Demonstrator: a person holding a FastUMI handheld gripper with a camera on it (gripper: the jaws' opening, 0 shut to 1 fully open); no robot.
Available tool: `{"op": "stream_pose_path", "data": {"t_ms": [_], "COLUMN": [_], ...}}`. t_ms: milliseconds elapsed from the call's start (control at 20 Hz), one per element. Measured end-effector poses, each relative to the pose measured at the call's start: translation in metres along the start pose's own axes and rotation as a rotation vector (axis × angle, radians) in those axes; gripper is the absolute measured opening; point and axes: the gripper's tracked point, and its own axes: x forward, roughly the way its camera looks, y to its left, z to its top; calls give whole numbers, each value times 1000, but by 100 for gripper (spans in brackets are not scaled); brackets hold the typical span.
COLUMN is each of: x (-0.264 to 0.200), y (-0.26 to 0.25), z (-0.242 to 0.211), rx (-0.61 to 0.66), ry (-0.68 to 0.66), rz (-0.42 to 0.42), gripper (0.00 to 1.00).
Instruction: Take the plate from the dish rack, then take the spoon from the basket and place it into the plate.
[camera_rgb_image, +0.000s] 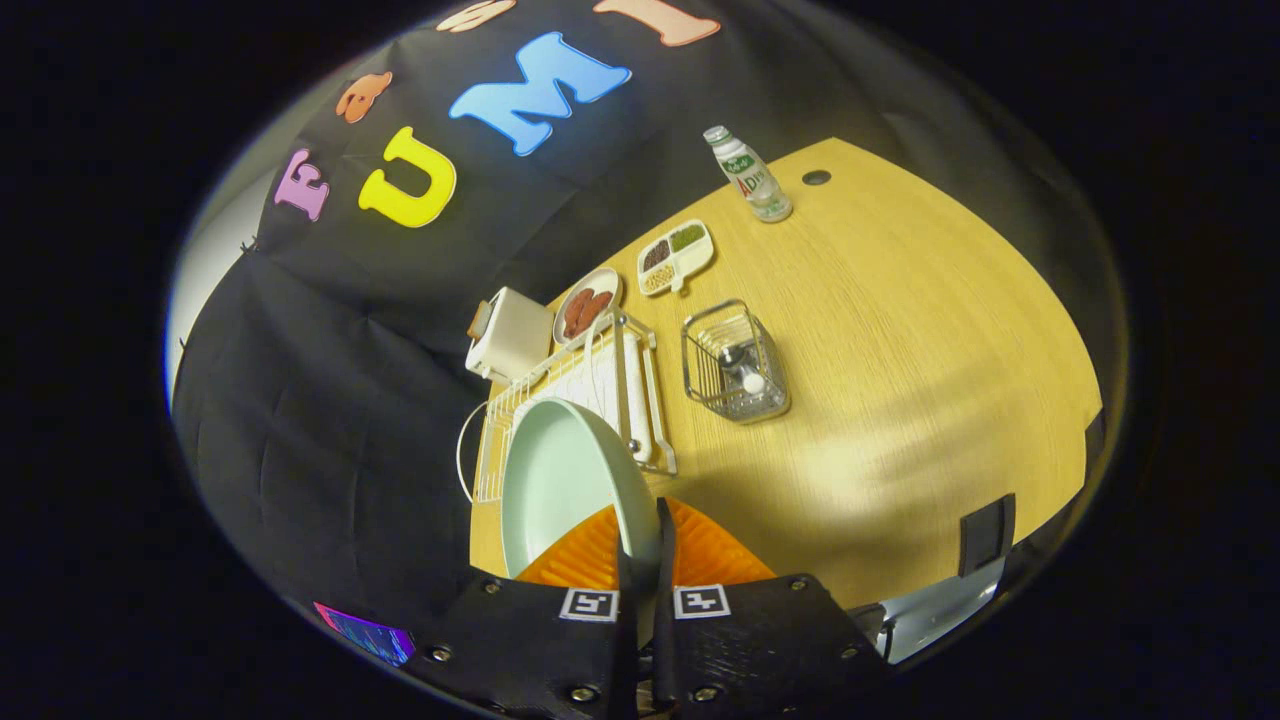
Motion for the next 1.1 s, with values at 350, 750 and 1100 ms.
{"op": "stream_pose_path", "data": {"t_ms": [350, 750, 1100], "x": [47, 89, 117], "y": [-69, -100, -106], "z": [-37, -49, -66], "rx": [59, 69, 79], "ry": [107, 145, 183], "rz": [44, 42, 46], "gripper": [6, 6, 6]}}
